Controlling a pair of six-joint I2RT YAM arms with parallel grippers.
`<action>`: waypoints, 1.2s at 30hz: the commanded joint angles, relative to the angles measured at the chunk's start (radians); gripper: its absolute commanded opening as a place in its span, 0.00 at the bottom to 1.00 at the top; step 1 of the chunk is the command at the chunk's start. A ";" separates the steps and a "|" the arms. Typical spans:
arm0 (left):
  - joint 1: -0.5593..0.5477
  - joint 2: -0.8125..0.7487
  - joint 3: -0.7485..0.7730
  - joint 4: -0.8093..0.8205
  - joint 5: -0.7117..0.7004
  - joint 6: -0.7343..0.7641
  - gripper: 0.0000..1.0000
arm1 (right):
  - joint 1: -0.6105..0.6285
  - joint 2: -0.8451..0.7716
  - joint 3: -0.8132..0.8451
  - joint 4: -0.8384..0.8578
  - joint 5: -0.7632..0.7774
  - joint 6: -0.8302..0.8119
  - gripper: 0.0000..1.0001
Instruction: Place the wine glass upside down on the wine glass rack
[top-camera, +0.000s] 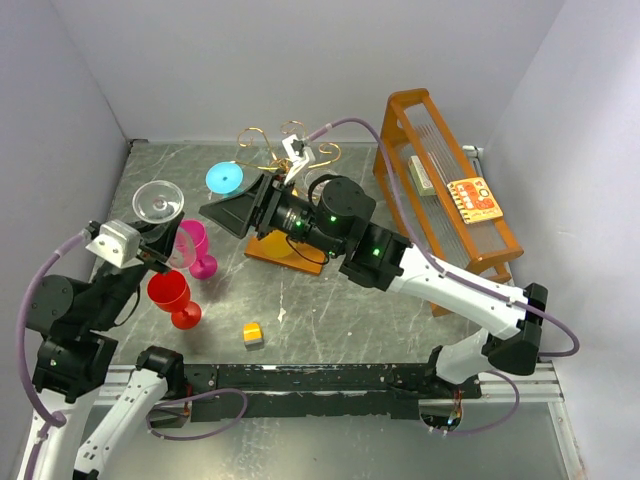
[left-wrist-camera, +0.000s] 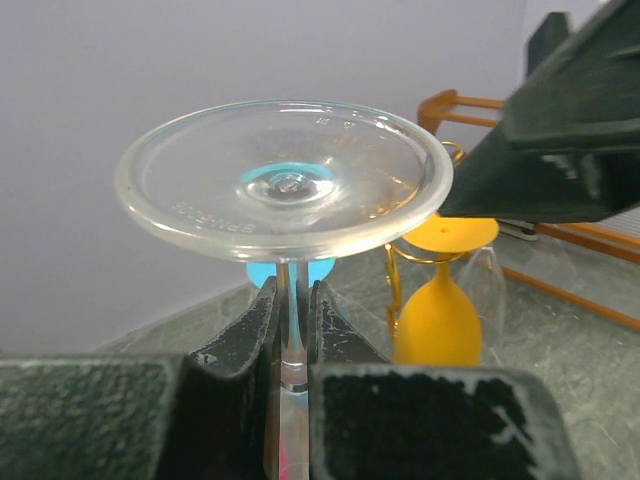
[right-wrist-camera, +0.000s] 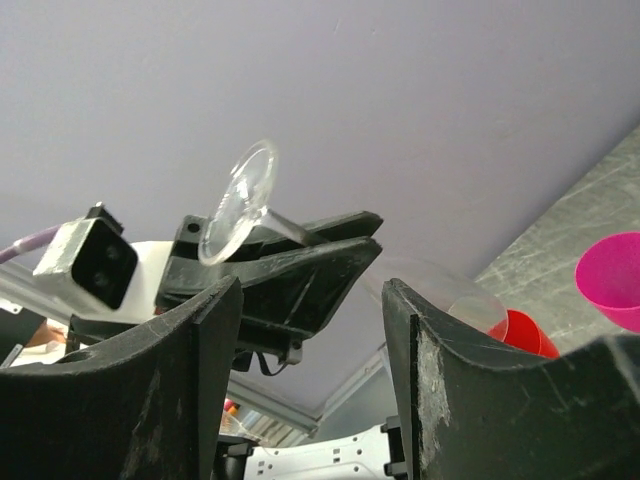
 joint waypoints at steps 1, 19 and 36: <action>0.005 0.020 -0.007 0.026 -0.106 0.000 0.07 | 0.002 -0.032 -0.021 0.065 0.005 0.006 0.58; 0.005 0.019 -0.038 0.039 0.067 0.113 0.07 | -0.001 0.168 0.187 -0.034 -0.132 0.166 0.42; 0.005 -0.050 -0.016 -0.078 -0.061 0.048 0.39 | 0.000 0.185 0.164 0.017 -0.180 0.315 0.00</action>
